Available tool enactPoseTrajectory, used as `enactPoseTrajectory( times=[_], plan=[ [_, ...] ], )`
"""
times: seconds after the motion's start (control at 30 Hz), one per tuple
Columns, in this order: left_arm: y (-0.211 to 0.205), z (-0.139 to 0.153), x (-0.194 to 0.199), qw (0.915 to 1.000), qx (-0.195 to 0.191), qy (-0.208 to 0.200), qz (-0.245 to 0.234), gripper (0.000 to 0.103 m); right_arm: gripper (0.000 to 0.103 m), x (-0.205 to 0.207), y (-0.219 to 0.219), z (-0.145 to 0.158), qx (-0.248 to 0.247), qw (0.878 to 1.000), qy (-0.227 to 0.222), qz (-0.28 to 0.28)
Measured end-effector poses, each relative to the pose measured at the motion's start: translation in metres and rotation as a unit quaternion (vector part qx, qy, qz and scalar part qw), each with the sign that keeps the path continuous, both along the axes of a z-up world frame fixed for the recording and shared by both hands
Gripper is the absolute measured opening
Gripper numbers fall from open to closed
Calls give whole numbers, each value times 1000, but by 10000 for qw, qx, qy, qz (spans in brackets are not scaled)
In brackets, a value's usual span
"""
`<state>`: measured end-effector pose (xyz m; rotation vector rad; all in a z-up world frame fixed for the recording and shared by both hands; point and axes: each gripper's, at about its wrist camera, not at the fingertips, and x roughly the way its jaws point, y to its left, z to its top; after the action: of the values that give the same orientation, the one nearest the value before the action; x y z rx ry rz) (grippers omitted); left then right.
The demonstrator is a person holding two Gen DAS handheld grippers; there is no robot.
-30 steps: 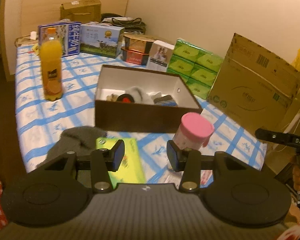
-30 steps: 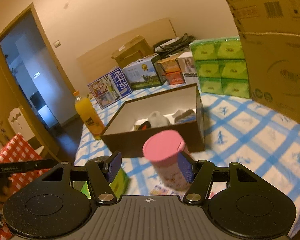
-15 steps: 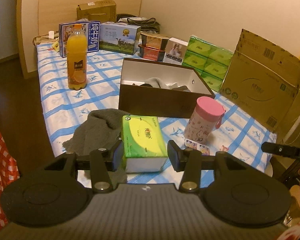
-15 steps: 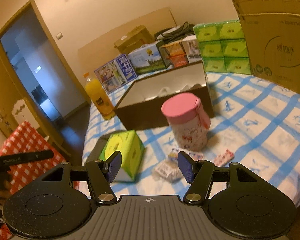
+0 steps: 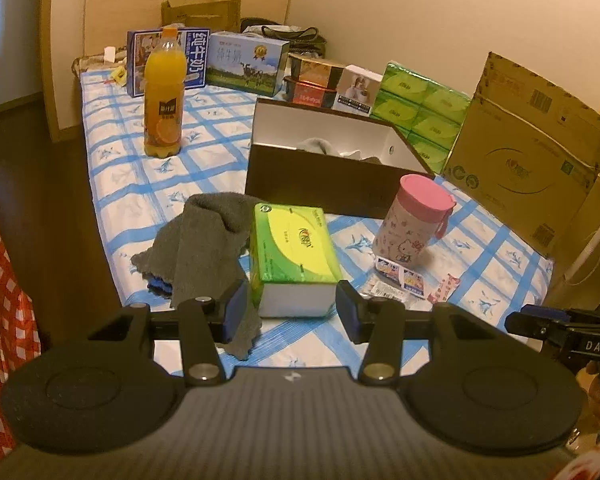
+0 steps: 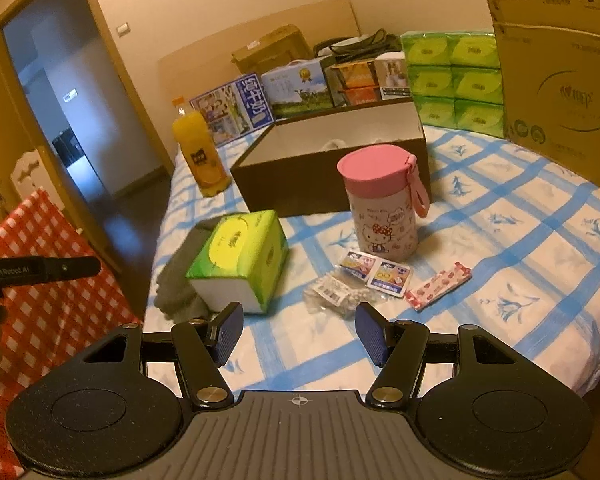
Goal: Organize soft objects
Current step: 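Move both open tools toward the grey towel and the small printed packets, then lower the right tool onto a small printed packet and close it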
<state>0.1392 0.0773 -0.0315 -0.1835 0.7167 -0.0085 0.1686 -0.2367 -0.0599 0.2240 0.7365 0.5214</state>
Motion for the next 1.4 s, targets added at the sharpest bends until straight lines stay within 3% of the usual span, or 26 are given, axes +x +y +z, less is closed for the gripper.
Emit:
enactPoseTrajectory(
  times=[0.53,1.03,1.13,1.4],
  plan=[
    [11,-36,47,9994,278,158,165,45,62,53,24,-44,-728,9970,-220,129],
    [27,-76,109,9982,372,405,245,45,61,120,53,-99,-1854,9792,-735,372],
    [32,-83,117,9978,381,460,277,45,52,130,62,-109,-2088,9732,-829,480],
    [42,-97,129,9974,346,563,294,45,42,145,87,-134,-2679,9551,-917,875]
  ],
)
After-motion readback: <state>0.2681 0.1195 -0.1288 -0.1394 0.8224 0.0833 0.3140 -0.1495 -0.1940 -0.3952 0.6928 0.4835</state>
